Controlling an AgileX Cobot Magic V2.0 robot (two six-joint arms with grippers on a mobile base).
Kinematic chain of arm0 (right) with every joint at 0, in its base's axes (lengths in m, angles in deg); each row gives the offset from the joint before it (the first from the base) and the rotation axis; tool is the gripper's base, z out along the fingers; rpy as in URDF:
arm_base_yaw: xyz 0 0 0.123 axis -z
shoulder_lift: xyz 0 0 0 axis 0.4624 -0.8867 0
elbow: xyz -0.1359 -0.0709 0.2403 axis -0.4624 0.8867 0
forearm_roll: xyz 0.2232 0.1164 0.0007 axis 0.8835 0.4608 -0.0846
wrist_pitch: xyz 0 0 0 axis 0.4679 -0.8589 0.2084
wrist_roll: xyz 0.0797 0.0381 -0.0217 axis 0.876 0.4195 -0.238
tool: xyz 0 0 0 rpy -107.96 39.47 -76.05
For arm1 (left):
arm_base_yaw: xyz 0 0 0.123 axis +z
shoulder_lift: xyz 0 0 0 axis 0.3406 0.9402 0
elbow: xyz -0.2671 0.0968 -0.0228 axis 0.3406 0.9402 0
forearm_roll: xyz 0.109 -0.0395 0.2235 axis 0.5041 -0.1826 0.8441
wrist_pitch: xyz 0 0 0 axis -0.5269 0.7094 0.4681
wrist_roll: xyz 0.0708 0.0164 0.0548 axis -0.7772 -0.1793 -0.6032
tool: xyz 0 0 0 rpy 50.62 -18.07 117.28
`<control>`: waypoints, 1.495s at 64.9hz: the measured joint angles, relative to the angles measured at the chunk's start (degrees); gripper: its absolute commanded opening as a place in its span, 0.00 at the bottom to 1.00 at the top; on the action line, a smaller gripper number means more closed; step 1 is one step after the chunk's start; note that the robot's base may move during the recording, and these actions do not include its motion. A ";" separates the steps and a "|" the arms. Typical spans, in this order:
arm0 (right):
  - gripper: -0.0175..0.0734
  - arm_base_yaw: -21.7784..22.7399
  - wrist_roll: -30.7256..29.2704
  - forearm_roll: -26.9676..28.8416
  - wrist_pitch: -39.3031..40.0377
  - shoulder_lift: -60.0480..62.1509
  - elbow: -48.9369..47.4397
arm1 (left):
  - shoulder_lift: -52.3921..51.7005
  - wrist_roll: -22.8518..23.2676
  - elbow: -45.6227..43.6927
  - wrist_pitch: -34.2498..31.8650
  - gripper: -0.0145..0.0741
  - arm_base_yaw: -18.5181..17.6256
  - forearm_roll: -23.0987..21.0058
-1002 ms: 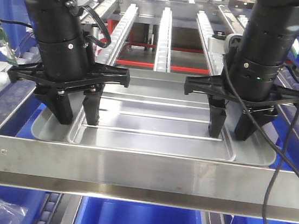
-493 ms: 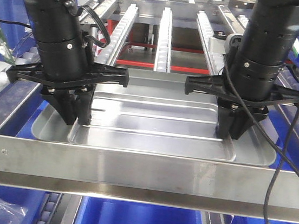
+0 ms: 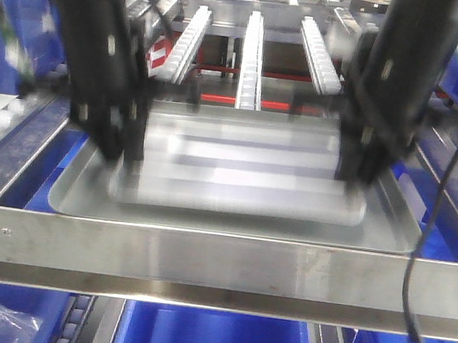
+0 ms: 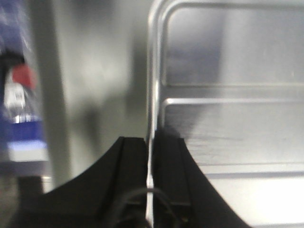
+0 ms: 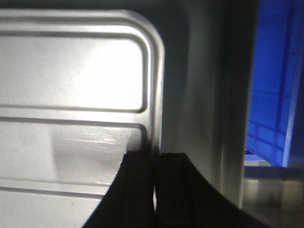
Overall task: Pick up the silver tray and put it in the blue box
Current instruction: 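Lift the tray with both grippers and pull it toward the robot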
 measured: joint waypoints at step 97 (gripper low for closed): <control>0.26 -19.87 22.71 -9.06 -3.38 29.44 22.65 | -33.87 20.29 28.60 2.44 0.16 -15.52 7.70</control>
